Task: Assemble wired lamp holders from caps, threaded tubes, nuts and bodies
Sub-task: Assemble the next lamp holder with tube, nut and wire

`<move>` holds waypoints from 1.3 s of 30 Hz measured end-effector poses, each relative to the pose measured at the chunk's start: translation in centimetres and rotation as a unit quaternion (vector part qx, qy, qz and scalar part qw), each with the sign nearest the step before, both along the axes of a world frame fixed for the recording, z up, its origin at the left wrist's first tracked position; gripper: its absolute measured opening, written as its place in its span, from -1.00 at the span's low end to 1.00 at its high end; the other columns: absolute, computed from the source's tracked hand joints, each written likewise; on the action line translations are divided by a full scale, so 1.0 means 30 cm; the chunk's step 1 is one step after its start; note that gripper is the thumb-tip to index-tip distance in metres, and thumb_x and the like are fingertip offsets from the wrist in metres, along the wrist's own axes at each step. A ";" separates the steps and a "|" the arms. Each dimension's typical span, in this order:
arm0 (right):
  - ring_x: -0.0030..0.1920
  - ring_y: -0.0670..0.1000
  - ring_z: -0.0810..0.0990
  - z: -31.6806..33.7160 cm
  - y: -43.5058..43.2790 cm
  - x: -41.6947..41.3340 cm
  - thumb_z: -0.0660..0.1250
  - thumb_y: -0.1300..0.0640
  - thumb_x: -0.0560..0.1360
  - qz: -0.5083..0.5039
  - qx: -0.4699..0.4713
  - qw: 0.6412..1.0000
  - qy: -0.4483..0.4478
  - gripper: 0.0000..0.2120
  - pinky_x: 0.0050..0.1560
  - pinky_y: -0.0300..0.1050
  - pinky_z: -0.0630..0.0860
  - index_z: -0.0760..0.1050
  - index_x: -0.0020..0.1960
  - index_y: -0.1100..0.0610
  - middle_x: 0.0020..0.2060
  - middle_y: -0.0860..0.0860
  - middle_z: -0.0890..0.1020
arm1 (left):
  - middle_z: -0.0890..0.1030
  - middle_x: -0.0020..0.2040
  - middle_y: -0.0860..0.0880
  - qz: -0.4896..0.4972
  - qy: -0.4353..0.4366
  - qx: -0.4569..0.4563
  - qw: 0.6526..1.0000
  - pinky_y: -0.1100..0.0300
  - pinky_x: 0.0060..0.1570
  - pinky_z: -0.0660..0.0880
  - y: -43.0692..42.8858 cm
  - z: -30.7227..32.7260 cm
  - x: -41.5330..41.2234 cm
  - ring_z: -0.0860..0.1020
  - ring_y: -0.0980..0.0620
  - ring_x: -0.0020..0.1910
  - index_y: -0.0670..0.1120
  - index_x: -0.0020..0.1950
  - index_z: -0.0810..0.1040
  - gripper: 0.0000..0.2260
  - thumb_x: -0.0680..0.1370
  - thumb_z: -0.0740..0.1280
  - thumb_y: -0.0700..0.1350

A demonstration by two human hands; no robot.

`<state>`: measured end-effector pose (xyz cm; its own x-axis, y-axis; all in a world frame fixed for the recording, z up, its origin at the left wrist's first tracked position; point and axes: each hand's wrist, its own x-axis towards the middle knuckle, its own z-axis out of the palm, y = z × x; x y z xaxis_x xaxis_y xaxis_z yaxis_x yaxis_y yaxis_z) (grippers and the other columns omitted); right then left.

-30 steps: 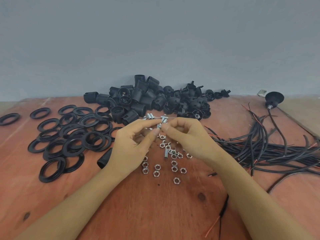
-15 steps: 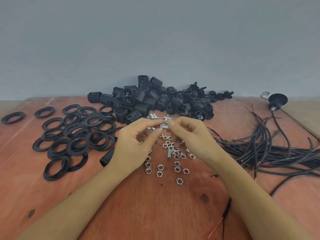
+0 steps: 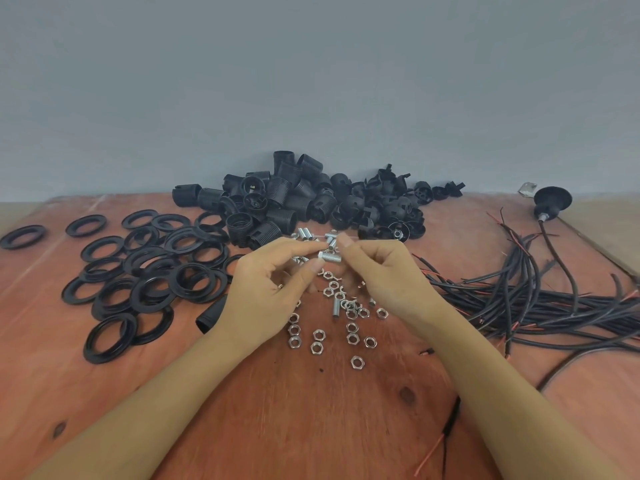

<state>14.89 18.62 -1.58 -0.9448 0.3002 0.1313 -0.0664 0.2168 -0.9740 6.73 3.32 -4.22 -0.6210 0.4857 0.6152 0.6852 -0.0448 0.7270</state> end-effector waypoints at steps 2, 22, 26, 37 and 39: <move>-0.48 -0.08 0.47 0.000 0.000 -0.001 0.20 -0.11 0.61 -0.009 -0.019 1.000 -0.001 -0.51 -0.47 -0.28 0.41 0.56 -0.39 0.09 -0.50 0.02 0.54 | 0.64 -0.12 -0.01 0.005 0.002 0.000 1.000 0.14 -0.31 0.57 0.000 -0.001 0.000 0.62 0.06 -0.36 -0.03 0.12 0.64 -0.83 0.55 0.38 -0.18; -0.54 -0.09 0.42 -0.012 -0.012 -0.006 0.22 -0.18 0.56 0.002 0.002 1.000 0.019 -0.50 -0.47 -0.33 0.36 0.57 -0.45 0.04 -0.56 0.00 0.52 | 0.61 -0.10 0.00 -0.008 0.035 -0.004 0.999 0.17 -0.36 0.54 -0.001 0.008 0.005 0.61 0.06 -0.39 -0.08 0.12 0.62 -0.83 0.54 0.36 -0.16; -0.57 -0.12 0.39 -0.008 -0.014 -0.001 0.28 -0.16 0.52 0.020 0.008 0.999 0.032 -0.59 -0.50 -0.36 0.33 0.59 -0.39 0.05 -0.55 0.00 0.53 | 0.62 -0.09 -0.01 -0.010 0.037 -0.005 0.999 0.15 -0.37 0.54 -0.003 0.008 0.003 0.61 0.05 -0.39 -0.10 0.12 0.63 -0.83 0.54 0.36 -0.17; -0.51 -0.03 0.44 -0.015 -0.013 -0.006 0.22 -0.15 0.57 0.013 0.001 1.000 0.025 -0.53 -0.46 -0.31 0.38 0.56 -0.37 0.12 -0.52 0.01 0.56 | 0.61 -0.07 0.04 -0.014 0.041 -0.015 0.999 0.18 -0.36 0.53 -0.005 0.008 0.000 0.61 0.07 -0.40 -0.08 0.11 0.62 -0.84 0.53 0.37 -0.17; -0.50 -0.10 0.47 -0.016 -0.010 -0.005 0.30 -0.08 0.55 0.025 0.007 0.999 0.040 -0.66 -0.46 -0.32 0.38 0.57 -0.27 0.12 -0.49 -0.03 0.57 | 0.61 -0.06 0.02 -0.010 0.041 -0.012 0.999 0.16 -0.36 0.54 -0.010 0.010 -0.007 0.61 0.06 -0.40 -0.12 0.12 0.63 -0.83 0.54 0.38 -0.17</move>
<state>14.73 18.32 -2.06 -0.9452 0.2503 0.2099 -0.1543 0.2241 -0.9623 6.52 3.03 -3.92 -0.5589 0.5129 0.6516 0.7414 -0.0430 0.6697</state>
